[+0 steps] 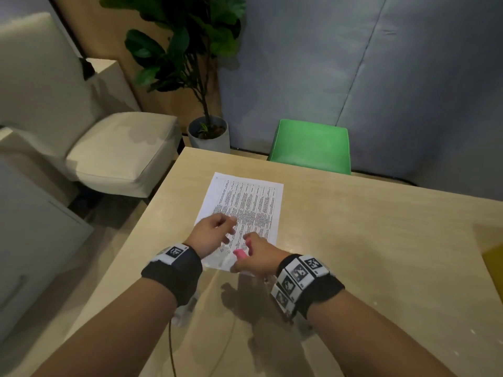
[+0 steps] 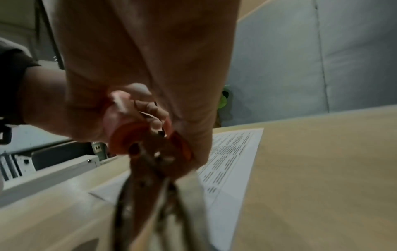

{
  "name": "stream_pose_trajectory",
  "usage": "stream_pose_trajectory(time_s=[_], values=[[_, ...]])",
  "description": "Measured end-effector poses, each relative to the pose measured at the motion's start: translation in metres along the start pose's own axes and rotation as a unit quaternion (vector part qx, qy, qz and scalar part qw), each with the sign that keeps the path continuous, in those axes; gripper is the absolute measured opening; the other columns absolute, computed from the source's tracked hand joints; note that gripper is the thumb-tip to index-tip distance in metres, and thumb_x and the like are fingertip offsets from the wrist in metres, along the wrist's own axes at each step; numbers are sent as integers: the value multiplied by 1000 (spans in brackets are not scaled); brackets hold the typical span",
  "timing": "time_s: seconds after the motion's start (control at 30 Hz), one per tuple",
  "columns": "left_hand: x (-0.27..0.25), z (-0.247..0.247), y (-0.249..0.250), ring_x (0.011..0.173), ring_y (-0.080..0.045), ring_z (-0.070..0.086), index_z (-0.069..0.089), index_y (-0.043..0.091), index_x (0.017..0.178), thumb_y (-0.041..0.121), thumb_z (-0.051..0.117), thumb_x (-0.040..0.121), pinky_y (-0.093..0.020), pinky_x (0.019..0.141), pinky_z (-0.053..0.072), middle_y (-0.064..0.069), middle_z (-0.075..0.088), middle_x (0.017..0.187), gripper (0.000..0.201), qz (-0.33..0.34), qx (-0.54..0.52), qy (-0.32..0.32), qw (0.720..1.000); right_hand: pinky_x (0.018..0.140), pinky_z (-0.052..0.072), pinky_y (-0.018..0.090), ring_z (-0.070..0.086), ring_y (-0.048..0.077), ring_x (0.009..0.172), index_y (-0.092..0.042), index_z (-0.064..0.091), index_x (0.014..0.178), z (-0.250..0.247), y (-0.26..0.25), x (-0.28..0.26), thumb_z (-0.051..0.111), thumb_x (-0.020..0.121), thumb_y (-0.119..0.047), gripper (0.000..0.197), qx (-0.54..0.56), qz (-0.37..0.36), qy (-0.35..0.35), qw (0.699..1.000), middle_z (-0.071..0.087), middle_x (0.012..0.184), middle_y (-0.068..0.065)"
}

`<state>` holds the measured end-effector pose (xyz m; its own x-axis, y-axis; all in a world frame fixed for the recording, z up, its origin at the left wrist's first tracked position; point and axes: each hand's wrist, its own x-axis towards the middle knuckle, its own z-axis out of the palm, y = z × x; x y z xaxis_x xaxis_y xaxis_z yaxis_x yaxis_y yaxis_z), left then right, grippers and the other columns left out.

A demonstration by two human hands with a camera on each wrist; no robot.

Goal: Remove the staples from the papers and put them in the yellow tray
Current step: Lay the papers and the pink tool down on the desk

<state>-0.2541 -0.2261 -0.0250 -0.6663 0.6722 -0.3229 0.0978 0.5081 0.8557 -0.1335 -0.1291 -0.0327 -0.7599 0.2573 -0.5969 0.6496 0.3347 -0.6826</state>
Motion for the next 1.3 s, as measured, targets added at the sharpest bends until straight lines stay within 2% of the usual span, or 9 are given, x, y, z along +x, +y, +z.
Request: stream_pose_trajectory(time_s=[0.13,0.27,0.4,0.53,0.77,0.93,1.03,1.17,1.3], values=[[-35,4,0,66,-19,61,65,10,98,48,51,90,-23,56,47,-5,66,85,41,-74,-48,-133,987,82,53,32,60,17,98,-21,24,129,15,3,-14,80,66,-46,88,68,-1,-16,998,52,115,2],[-60,6,-20,65,-20,61,55,15,82,30,60,90,-18,48,44,-8,67,77,18,-57,-70,-180,980,51,46,23,57,10,57,-20,23,125,29,8,-21,82,68,-21,82,165,29,-48,985,60,76,1],[-75,2,-36,67,-22,66,50,14,93,25,61,89,-26,58,54,-9,69,78,16,-88,-109,-146,979,63,47,27,53,12,59,-18,28,131,42,5,-32,68,76,-7,69,226,58,-58,971,49,86,0],[-81,-4,-58,71,-30,67,54,13,100,17,63,88,-29,57,55,-11,65,84,15,-94,-46,-111,988,74,50,33,60,19,77,-19,34,131,56,11,-34,65,81,-22,58,148,45,-16,988,53,114,7],[-86,1,-79,65,-21,67,57,14,93,20,69,83,-31,59,58,-6,62,79,16,-111,34,-6,993,74,53,27,62,16,82,-18,53,99,76,18,-35,62,79,-7,24,111,32,86,990,65,97,4],[-83,7,-81,64,-25,69,61,4,90,16,72,80,-35,60,59,-10,68,74,19,-116,37,23,992,88,53,38,64,23,95,-15,59,102,82,17,-29,60,80,-9,23,74,37,127,988,65,105,8],[-82,9,-81,64,-18,71,64,10,83,19,74,77,-35,67,59,-5,71,71,15,-102,79,36,991,93,51,37,62,24,101,-13,62,105,82,19,-27,60,80,-9,25,58,35,132,989,64,109,8],[-80,8,-81,68,-15,70,62,18,75,25,76,74,-36,75,58,-1,72,71,15,-99,134,44,985,91,52,38,63,23,98,-14,62,105,82,23,-26,60,82,-10,24,66,27,135,988,66,107,7],[-81,10,-71,71,-12,63,57,20,81,32,72,77,-29,68,48,2,65,78,20,-94,174,50,979,87,54,37,66,22,91,-16,59,110,78,27,-32,60,84,-14,26,73,11,125,989,67,103,7]])
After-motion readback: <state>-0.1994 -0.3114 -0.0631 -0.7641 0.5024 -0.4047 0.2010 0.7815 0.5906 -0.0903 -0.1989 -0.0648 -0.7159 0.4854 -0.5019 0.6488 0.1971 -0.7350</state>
